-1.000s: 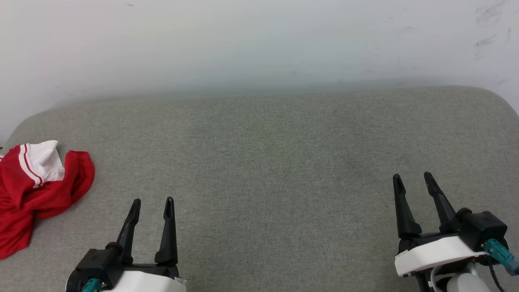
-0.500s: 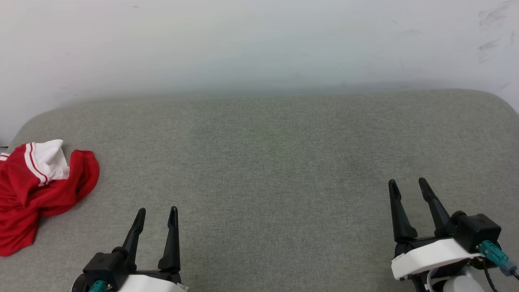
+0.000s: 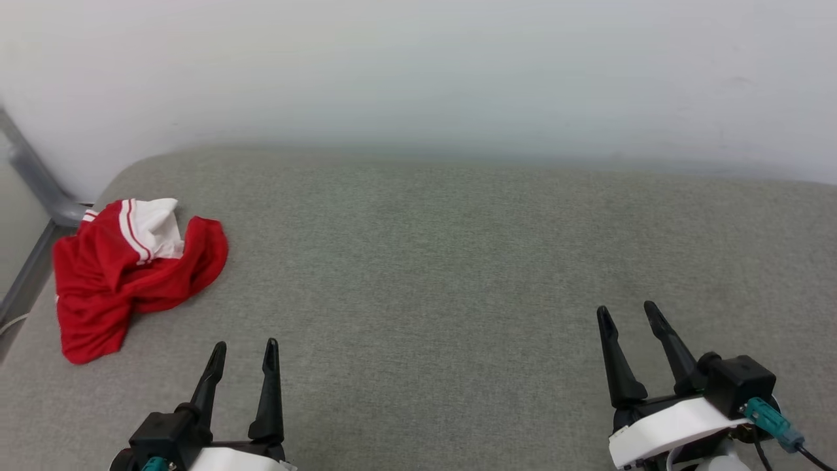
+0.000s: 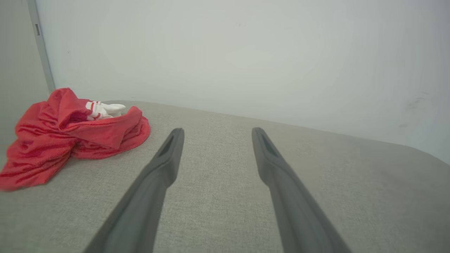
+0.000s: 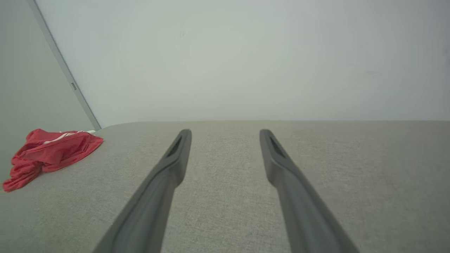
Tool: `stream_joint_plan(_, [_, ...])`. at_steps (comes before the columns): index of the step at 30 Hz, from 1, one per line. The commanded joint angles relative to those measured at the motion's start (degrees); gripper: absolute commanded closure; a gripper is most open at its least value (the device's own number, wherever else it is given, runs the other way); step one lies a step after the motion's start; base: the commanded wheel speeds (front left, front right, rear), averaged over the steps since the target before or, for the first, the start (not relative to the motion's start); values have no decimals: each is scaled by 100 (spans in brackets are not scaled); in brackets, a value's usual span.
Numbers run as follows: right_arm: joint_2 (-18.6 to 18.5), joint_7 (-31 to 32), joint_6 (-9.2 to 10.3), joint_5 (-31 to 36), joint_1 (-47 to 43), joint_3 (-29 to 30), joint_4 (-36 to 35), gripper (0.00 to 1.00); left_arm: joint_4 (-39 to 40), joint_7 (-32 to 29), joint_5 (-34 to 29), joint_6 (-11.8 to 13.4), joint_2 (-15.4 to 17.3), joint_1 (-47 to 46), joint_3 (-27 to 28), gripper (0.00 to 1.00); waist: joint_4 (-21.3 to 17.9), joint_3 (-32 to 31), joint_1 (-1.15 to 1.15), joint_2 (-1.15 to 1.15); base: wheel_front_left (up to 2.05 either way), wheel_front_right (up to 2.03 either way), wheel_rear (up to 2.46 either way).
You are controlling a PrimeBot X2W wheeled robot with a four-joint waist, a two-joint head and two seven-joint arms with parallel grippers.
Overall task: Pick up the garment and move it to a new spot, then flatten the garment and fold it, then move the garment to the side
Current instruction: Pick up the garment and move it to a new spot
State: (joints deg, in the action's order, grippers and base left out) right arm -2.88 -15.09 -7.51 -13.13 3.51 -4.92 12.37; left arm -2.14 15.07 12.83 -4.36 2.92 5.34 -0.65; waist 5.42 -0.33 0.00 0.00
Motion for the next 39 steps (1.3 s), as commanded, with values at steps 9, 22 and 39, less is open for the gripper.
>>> stream_joint_plan(9, [2, -12, 3, -106, -97, -209, 74, 0, 65, 16, -146, 27, -6, 78, 64, 0, 824, -91, 0, 0, 0, 0, 0])
stream_joint_plan(22, [1, -12, 3, -155, -114, -319, 61, 0, 108, 15, -108, -76, -6, 203, 93, 0, 1602, -105, 0, 0, 0, 0, 0])
stream_joint_plan(39, [1, -12, 3, 86, 86, -335, -5, 0, 150, 15, 47, -209, -5, -123, 353, 0, 1440, 340, 0, 0, 0, 0, 0])
